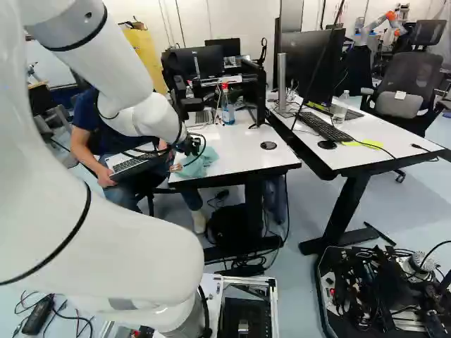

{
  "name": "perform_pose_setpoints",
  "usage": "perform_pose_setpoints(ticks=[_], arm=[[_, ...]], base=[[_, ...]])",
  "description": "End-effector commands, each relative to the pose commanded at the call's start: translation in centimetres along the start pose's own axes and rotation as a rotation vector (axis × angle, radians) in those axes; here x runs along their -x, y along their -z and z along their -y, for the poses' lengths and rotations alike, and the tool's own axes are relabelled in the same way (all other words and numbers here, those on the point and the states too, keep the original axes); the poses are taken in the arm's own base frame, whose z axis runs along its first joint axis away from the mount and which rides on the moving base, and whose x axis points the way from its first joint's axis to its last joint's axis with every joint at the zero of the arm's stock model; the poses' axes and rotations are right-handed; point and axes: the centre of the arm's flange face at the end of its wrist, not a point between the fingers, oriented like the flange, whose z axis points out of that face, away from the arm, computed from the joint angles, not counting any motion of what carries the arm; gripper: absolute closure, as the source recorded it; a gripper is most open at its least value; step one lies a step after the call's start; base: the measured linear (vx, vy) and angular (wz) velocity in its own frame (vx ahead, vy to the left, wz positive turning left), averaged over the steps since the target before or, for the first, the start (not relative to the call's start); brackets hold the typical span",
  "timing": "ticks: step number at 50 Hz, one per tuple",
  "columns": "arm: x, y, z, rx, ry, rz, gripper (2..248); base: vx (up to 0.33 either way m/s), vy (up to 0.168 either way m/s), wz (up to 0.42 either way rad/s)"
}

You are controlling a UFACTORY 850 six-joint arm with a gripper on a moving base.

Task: Clean the table with the green towel

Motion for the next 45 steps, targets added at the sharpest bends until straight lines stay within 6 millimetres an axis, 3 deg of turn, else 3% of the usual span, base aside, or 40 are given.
perform_pose_setpoints(ticks=[25, 45], arm=[[-0.6, -0.4, -0.6, 0.011, -0.013, 0.002, 215], [-2.8, -2.1, -2.2, 0.039, -0.044, 0.009, 215]], base=[[0.0, 0.0, 0.0], [0.0, 0.0, 0.0]])
